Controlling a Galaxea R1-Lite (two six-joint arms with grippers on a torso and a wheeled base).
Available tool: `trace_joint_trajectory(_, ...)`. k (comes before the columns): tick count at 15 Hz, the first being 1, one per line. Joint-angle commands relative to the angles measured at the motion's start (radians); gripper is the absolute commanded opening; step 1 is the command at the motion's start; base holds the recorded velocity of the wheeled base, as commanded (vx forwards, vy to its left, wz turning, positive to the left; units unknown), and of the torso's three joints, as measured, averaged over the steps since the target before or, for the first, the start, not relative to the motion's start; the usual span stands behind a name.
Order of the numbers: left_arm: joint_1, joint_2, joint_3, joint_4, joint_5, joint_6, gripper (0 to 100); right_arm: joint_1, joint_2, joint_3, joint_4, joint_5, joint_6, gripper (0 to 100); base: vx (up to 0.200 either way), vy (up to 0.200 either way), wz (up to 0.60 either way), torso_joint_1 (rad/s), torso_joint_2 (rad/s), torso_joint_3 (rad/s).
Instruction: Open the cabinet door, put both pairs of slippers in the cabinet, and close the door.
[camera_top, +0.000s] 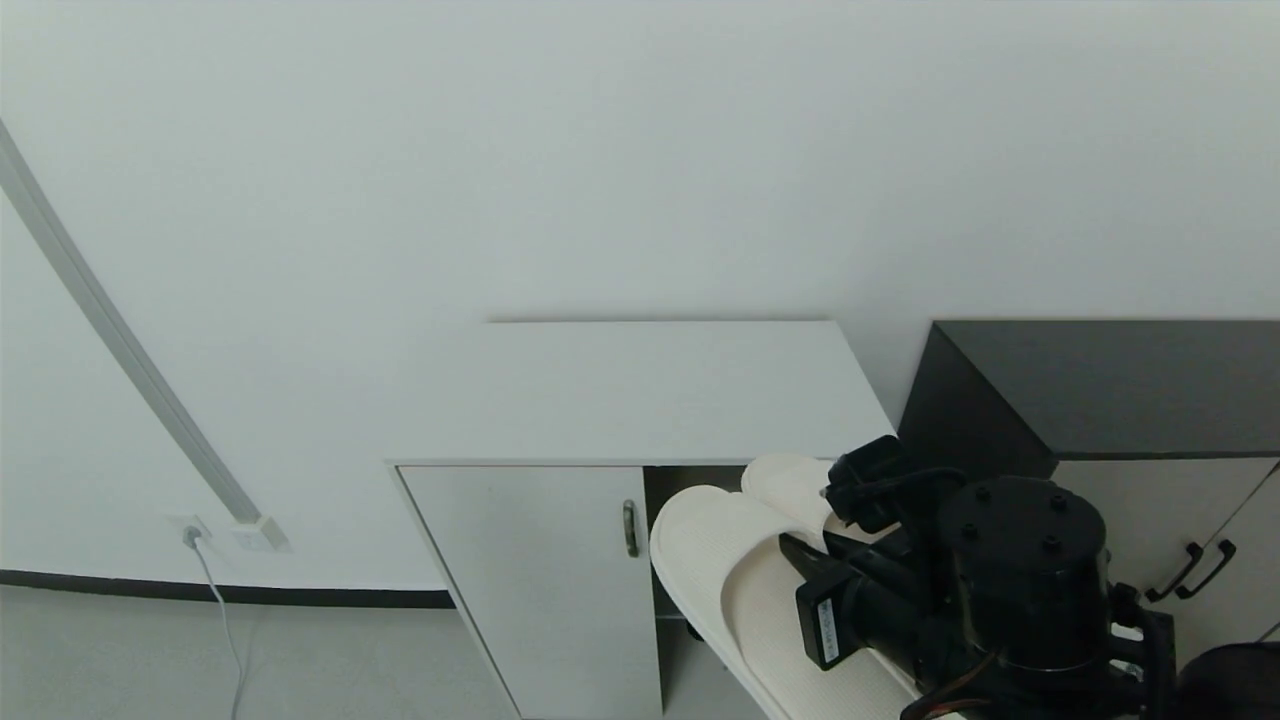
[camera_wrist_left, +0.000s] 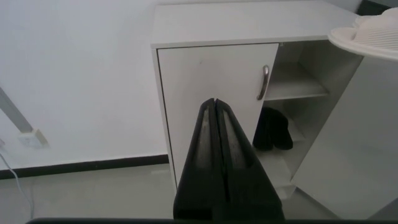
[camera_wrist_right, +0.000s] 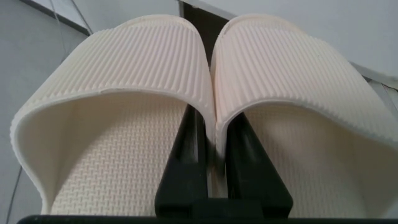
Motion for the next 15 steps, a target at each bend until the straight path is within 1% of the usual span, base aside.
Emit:
trace_joint_trajectory(1,0.0,0.001,0.0,-0.002,0.0,0.0,0,0.001,0.006,0.0,0.001,0.001,0.0,0,0.0,0.0,0.0,-0.163,0.36,0.198)
trace_joint_trajectory(6,0.0,0.001,0.0,-0.002,0.0,0.0,0,0.001,0.006,0.0,0.001,0.001,0.0,0,0.0,0.0,0.0,-0.168,0.39,0.223)
trace_joint_trajectory(15,0.0,0.001,0.0,0.0,0.0,0.0,0,-0.002,0.015,0.01,0.001,0.001,0.0,0,0.0,0.0,0.0,-0.218,0.53,0.315)
